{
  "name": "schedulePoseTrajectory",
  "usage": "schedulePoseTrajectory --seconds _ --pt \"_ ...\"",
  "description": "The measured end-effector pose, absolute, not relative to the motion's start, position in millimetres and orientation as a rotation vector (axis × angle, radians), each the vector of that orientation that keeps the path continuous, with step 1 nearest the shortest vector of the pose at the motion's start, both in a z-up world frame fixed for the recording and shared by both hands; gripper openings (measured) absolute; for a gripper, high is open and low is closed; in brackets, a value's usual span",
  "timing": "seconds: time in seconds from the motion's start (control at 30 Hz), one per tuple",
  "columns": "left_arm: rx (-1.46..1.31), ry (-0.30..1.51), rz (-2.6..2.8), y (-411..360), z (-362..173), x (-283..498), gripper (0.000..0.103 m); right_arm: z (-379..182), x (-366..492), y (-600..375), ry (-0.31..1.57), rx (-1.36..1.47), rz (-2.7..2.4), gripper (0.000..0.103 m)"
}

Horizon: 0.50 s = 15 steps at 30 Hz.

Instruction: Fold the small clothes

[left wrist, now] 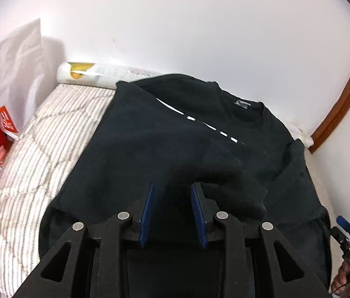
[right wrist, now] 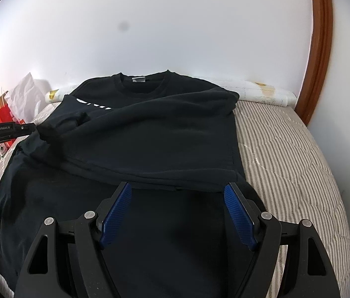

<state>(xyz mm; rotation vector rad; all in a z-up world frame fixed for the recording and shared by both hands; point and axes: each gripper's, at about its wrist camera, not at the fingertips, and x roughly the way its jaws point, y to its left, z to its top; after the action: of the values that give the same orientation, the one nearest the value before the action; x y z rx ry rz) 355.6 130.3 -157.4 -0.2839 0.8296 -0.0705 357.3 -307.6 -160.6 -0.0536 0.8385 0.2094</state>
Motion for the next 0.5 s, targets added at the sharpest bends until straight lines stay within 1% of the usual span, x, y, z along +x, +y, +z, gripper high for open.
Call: schedulePoseTrajectory --seconds 0.1,0.2,0.23,0.27,0.37,0.5 --pt "-0.262 0.836 -0.13 121 -156 358 0.03 -161 355 -304 0.84 -0.055 0.211 0.076" --pt "-0.153 0.824 -0.173 99 -153 354 0.041 -159 353 -304 0.837 -0.061 0.204 0.076" --pt "-0.103 0.815 -0.185 89 -152 350 0.058 -159 353 -306 0.837 -0.061 0.202 0.076" --pt "-0.063 0.802 -0.199 81 -151 348 0.07 -159 353 -307 0.837 -0.058 0.198 0.077" --pt "0.03 0.772 -0.231 62 -150 340 0.071 -161 353 -313 0.846 -0.04 0.186 0.077" --pt "0.111 0.79 -0.234 49 -156 337 0.07 -166 352 -322 0.859 -0.014 0.177 0.077"
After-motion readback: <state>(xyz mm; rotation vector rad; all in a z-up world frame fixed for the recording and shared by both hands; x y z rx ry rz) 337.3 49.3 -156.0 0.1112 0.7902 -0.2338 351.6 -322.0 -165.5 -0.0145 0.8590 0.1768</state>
